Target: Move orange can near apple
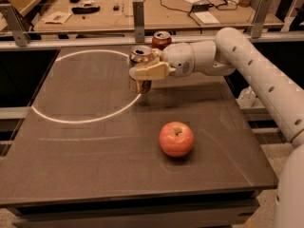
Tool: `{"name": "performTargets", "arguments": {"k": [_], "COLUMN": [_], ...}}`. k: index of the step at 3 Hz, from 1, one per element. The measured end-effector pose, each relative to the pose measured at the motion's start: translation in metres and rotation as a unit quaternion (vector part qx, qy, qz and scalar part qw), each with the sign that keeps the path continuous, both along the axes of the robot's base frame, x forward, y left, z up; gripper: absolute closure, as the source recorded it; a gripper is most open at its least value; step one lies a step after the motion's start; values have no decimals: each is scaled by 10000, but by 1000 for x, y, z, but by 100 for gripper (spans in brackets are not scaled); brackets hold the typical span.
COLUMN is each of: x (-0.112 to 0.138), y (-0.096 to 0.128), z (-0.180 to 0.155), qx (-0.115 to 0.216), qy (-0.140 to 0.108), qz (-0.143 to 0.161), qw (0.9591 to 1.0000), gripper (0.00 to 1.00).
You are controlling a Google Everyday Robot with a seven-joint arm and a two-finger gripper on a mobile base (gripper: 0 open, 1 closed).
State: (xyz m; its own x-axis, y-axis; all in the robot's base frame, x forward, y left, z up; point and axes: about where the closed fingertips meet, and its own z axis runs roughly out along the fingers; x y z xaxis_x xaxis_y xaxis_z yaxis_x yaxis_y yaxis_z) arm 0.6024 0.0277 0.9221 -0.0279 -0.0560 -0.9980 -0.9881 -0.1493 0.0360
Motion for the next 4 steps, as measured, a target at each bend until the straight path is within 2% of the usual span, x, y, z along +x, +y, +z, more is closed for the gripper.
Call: {"name": "performTargets", "arguments": {"k": [1,3,4], "x": [-10,-35,-50], "y": [-23,-69,-87], "z": [1,-2,0], "qx": [-207,-531,-630], "qy": [88,310,214], "qz": [84,18,-84], "qw": [9997,9981,9977], "gripper": [100,100,100]}}
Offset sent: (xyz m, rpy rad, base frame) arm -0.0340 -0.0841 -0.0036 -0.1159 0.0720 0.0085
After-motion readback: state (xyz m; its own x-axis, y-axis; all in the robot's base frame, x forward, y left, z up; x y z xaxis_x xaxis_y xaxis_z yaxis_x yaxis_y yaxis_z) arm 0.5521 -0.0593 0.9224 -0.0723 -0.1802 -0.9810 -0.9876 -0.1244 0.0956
